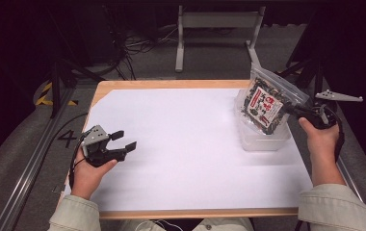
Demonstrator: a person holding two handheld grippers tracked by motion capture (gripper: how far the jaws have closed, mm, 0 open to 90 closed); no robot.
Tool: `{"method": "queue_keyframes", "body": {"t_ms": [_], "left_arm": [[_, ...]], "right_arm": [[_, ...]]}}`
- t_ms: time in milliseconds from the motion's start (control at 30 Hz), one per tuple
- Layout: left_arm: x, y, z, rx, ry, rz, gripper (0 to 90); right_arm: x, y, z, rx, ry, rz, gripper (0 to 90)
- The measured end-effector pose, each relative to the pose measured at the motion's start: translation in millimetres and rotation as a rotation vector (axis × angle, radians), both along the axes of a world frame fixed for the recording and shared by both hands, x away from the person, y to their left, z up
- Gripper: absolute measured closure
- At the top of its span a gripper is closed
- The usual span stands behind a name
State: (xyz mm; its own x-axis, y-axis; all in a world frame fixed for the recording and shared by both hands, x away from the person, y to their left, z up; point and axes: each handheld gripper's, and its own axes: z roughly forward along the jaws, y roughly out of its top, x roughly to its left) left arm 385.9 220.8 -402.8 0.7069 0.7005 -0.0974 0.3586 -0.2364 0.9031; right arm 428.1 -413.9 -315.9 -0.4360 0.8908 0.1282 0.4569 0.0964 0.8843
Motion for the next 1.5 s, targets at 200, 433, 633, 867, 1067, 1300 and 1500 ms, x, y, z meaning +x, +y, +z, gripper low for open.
{"method": "queue_keyframes", "body": {"t_ms": [200,433,633,867,1067,1300,1500], "left_arm": [[0.1,1.1,-0.4,0.003,0.003,0.005,30.9],[-1.5,3.0,0.2,0.001,0.002,0.009,30.7],[-2.0,3.2,0.1,0.004,0.003,0.010,30.6],[-2.1,1.2,-0.2,0.000,0.009,0.004,30.4],[-3.3,0.5,1.7,-0.005,0.004,-0.004,30.2],[-12.5,-1.1,4.1,-0.010,0.008,-0.019,29.9],[-21.5,-1.2,5.4,-0.034,0.007,-0.036,29.6]], "right_arm": [[1.6,0.1,2.8,0.012,-0.026,-0.010,77.4],[2.9,2.9,9.3,0.012,-0.057,-0.029,67.2],[2.9,-1.0,12.8,0.018,-0.071,-0.037,50.7],[-2.4,-6.7,15.4,-0.014,-0.108,-0.076,34.0],[-18.7,-8.5,23.2,-0.029,-0.136,-0.095,29.8],[-45.8,-1.3,35.2,-0.039,-0.190,-0.074,28.9],[-60.3,22.5,35.5,-0.039,-0.196,0.017,25.8]]}}
